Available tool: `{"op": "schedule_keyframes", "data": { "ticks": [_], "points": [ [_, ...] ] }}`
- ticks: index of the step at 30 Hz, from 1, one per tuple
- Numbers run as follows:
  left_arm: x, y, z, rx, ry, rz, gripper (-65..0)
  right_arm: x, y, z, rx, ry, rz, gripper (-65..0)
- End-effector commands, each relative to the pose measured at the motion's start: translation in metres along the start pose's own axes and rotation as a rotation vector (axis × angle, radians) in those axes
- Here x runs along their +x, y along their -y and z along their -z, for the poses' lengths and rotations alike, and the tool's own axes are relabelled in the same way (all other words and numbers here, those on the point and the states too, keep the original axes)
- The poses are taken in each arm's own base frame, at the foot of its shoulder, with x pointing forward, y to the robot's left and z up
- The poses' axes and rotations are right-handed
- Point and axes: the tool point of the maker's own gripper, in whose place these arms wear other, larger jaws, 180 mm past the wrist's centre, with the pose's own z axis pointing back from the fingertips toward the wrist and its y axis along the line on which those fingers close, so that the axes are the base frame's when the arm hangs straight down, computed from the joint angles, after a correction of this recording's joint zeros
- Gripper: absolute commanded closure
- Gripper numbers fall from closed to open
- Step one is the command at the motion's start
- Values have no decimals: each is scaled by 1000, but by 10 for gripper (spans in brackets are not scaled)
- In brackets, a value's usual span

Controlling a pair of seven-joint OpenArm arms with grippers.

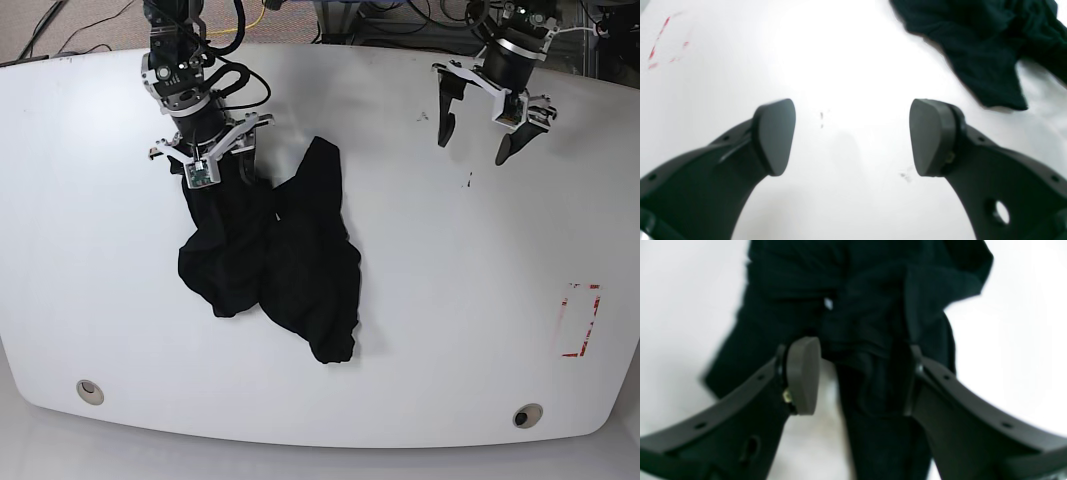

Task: Layout the t-shirt on the table in an organized manner, then fold the t-shirt properly
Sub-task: 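Lower the right gripper onto the black t-shirt's shoulder and grasp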

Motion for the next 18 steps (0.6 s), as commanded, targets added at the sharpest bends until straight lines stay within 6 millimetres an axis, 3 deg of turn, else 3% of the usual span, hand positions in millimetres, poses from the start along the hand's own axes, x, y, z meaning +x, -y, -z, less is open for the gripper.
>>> {"op": "schedule_keyframes", "data": {
  "ticks": [1, 12, 18],
  "points": [
    [11, -2, -1, 3, 40, 10, -504, 2, 6, 1, -5, 11, -16, -333],
    [10, 0, -1, -2, 38, 9, -504, -30, 6, 7, 15, -70, -5, -330],
    [13, -1, 1, 0, 47, 10, -504, -24, 2, 11, 52, -59, -29, -328]
  ]
}}
